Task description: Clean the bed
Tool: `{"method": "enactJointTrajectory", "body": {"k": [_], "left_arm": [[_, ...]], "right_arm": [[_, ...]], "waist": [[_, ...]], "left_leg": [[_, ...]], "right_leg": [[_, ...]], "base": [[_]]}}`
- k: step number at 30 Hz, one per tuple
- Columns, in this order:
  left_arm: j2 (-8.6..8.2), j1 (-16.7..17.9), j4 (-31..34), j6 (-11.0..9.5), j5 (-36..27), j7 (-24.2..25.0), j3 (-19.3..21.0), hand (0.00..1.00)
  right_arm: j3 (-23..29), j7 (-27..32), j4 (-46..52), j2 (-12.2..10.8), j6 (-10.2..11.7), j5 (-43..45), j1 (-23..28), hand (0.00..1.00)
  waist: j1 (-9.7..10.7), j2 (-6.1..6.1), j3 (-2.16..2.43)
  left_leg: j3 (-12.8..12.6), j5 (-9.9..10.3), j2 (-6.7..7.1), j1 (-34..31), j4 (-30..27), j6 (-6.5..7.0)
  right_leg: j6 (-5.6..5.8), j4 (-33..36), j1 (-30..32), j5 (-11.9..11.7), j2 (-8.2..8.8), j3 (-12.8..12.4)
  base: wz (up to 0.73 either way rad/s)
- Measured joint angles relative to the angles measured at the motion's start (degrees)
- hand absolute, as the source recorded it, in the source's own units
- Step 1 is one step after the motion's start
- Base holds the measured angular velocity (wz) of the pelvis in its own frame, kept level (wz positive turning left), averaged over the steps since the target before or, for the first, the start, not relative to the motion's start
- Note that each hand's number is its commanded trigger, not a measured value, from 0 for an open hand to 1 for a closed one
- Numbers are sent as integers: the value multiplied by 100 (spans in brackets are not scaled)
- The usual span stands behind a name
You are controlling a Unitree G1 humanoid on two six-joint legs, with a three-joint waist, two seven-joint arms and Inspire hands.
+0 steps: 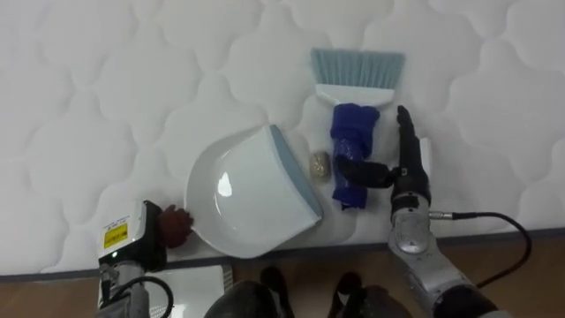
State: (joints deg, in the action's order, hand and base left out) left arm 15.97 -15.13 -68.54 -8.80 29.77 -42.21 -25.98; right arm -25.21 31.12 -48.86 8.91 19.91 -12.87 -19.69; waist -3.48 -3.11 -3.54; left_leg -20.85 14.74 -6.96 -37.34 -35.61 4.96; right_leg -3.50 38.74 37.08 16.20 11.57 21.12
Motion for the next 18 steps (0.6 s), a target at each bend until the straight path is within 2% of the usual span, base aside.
{"method": "enactJointTrajectory", "body": {"k": [7,12,18], "left_arm": [[-1,-62,-2,-30,-8,0,-7,100],[-1,-168,-1,-28,79,1,-6,100],[-2,-174,2,98,30,15,-250,100]], "right_arm": [[0,89,-260,-10,53,115,-114,0],[-4,114,-633,-21,75,234,-296,0],[-56,112,-752,-30,74,244,-352,0]], "waist": [[-20,-79,-17],[-128,-168,-53],[-129,-194,-55]], "left_leg": [[61,-3,41,-27,0,6],[55,-6,39,-27,-6,11],[45,-5,37,-22,-4,10]], "right_leg": [[10,4,-25,1,58,100],[12,14,-10,-1,58,91],[11,13,-9,0,57,91]], "base": [[4],[0],[0]]}}
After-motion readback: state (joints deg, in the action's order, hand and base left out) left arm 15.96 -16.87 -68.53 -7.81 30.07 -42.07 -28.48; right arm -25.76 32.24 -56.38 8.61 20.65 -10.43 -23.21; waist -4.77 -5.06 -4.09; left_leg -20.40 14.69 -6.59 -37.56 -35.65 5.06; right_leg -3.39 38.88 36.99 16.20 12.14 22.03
